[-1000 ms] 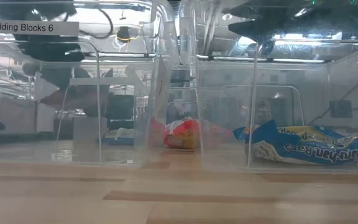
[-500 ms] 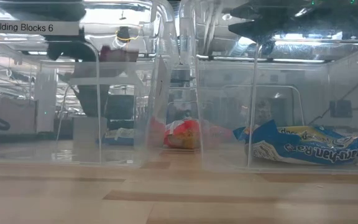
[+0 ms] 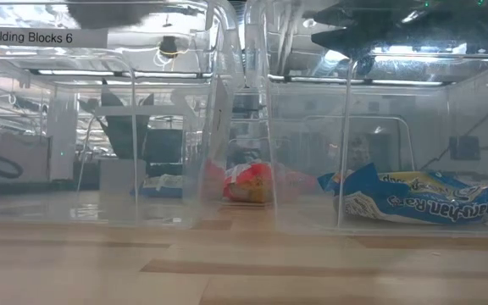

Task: Sort Maruchan noodles
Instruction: Put the red noodle pack into the bottom left transparent bin

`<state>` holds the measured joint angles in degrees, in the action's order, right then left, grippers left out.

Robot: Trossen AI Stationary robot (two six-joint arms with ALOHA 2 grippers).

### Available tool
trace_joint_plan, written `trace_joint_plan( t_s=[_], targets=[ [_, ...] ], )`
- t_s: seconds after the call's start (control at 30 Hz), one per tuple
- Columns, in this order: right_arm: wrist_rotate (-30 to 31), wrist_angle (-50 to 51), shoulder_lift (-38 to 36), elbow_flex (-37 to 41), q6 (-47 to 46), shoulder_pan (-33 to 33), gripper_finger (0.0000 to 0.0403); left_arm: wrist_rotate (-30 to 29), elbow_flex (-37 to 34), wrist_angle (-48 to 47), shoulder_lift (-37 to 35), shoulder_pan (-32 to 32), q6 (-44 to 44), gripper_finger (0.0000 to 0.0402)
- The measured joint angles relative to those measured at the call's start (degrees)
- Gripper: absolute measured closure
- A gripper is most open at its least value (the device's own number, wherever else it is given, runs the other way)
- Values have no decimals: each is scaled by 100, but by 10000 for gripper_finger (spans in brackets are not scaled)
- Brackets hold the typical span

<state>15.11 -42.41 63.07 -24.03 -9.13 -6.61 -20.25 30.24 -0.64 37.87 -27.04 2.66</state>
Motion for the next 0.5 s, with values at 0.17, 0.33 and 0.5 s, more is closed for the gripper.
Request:
trace_joint_plan(
  t_s=[0.17, 0.33, 0.5],
  targets=[
    [-1, 0, 0, 0, 0, 0, 184, 314, 0, -221, 44, -545, -11, 399],
    [-1, 0, 0, 0, -33, 0, 184, -193, 0, -219, 39, -652, -2, 386],
    [-2, 0, 0, 0, -35, 0, 184, -428, 0, -267, 38, -650, 103, 364]
  ],
)
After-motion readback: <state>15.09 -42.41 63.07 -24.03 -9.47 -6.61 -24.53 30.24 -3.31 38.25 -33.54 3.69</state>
